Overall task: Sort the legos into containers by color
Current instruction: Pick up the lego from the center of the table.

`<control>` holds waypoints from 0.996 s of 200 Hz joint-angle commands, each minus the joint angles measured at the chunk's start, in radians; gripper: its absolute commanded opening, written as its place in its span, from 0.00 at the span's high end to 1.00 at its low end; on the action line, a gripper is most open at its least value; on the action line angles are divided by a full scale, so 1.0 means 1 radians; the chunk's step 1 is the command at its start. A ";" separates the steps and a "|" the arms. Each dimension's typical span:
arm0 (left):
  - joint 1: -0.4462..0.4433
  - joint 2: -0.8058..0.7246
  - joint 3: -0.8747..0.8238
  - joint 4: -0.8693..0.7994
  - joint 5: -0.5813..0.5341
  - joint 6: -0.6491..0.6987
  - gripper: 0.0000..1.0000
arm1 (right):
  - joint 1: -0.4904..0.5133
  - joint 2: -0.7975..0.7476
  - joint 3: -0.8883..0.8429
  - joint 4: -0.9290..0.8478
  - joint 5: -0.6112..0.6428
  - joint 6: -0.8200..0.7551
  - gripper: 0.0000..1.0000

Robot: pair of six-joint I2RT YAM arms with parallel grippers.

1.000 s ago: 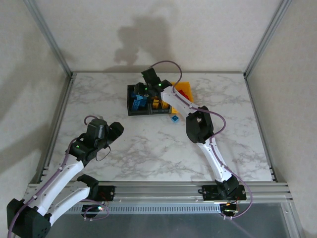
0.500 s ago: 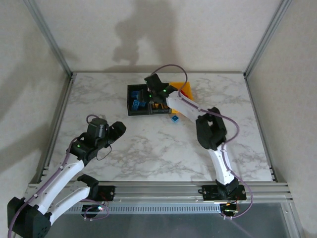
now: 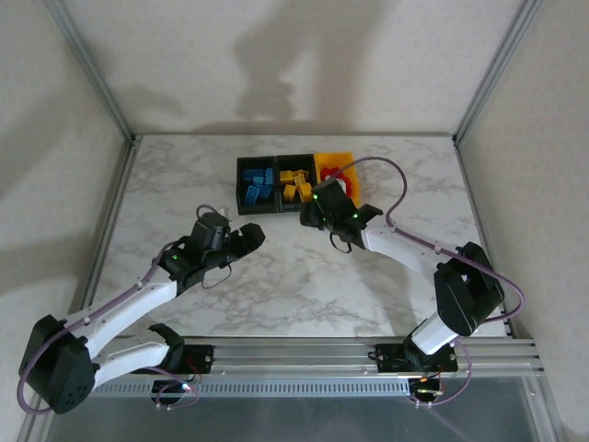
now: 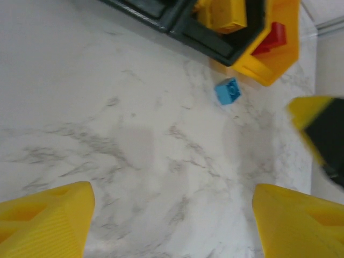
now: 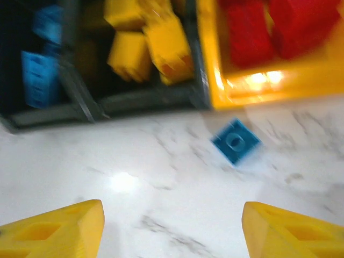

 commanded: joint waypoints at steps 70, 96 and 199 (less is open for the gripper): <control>-0.048 0.024 0.058 0.026 -0.044 0.007 0.23 | -0.014 0.155 -0.049 0.134 0.091 0.121 0.31; -0.048 0.007 0.056 0.004 -0.059 0.012 0.23 | -0.025 0.202 -0.043 0.164 0.097 0.129 0.31; -0.048 0.034 0.056 -0.003 -0.062 0.009 0.23 | -0.068 0.313 0.012 0.212 0.138 0.123 0.33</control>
